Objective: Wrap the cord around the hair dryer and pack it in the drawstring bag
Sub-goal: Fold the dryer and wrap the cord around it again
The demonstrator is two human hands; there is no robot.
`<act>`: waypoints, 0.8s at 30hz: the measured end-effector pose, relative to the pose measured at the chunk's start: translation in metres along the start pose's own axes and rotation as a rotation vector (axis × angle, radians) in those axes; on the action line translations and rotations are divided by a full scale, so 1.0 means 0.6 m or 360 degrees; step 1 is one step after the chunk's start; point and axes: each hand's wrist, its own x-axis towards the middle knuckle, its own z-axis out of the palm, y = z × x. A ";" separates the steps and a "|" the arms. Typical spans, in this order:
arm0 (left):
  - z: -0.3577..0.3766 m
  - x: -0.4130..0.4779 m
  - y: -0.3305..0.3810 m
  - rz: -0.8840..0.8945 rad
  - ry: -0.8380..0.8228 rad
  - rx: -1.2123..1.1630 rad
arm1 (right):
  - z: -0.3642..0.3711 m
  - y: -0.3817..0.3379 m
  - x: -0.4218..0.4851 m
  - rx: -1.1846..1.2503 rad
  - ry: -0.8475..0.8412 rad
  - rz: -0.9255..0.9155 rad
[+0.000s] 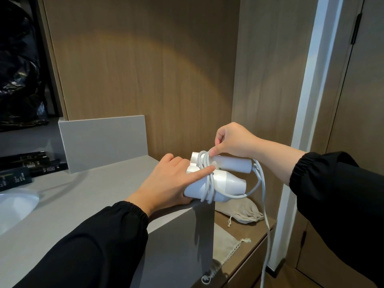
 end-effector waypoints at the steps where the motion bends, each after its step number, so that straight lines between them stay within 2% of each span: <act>1: 0.000 0.000 0.000 -0.0002 0.0003 -0.0004 | 0.003 0.001 0.001 0.0010 0.0003 0.0019; 4: -0.001 -0.002 0.000 -0.0015 -0.0006 -0.0006 | 0.006 0.010 0.002 -0.0024 -0.0056 0.0083; 7: 0.001 -0.001 0.000 -0.0021 -0.0009 -0.0009 | 0.002 0.019 -0.001 -0.0171 -0.0337 0.0202; 10: 0.005 0.000 -0.001 -0.0006 -0.0021 -0.0016 | -0.002 0.023 -0.004 -0.0086 -0.0531 0.0310; 19: 0.010 0.007 0.005 -0.0061 0.0156 -0.0004 | -0.009 0.019 -0.005 -0.0049 -0.0391 0.0220; 24: 0.019 0.004 0.004 -0.0101 0.0068 -0.0020 | -0.005 0.021 -0.001 -0.0080 -0.0388 0.0198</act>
